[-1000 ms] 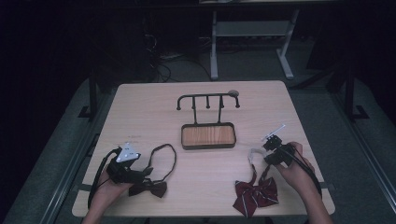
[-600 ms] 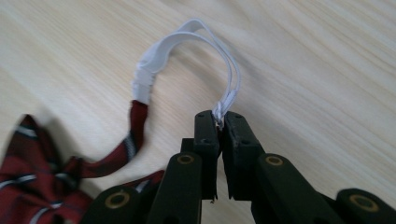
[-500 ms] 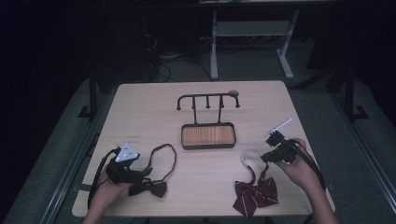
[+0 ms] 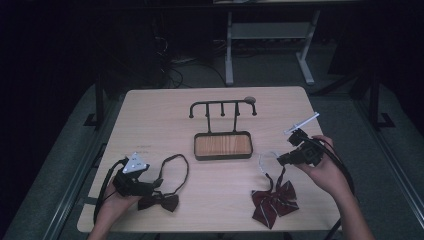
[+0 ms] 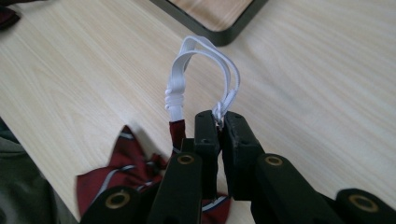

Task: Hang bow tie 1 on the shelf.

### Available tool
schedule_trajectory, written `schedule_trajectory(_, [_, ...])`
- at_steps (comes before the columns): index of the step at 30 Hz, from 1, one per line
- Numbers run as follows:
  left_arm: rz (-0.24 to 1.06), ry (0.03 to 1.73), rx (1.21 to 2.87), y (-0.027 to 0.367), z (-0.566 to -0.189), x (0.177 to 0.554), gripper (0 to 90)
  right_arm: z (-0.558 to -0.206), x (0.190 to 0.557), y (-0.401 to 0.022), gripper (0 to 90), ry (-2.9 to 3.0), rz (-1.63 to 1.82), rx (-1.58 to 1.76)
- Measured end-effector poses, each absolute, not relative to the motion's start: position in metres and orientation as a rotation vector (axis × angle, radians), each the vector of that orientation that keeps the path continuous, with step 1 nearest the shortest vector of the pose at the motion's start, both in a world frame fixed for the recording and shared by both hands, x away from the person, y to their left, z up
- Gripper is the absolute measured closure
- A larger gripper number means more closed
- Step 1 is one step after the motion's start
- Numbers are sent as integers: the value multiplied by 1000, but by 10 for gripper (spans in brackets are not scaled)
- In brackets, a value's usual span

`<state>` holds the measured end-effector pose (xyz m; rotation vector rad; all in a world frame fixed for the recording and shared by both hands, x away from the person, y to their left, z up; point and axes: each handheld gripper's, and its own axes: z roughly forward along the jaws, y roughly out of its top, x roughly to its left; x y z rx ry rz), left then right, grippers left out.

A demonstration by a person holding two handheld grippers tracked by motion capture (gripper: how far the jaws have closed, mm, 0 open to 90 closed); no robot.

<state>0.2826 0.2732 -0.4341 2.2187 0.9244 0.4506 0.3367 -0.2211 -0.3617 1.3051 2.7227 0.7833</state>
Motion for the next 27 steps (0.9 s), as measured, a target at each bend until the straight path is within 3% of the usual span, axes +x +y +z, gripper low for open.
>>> schedule_trajectory(27, [454, 913, 2223, 275, -433, 284, 258, -299, 352, -197, 845, 2732, 790, 1159])
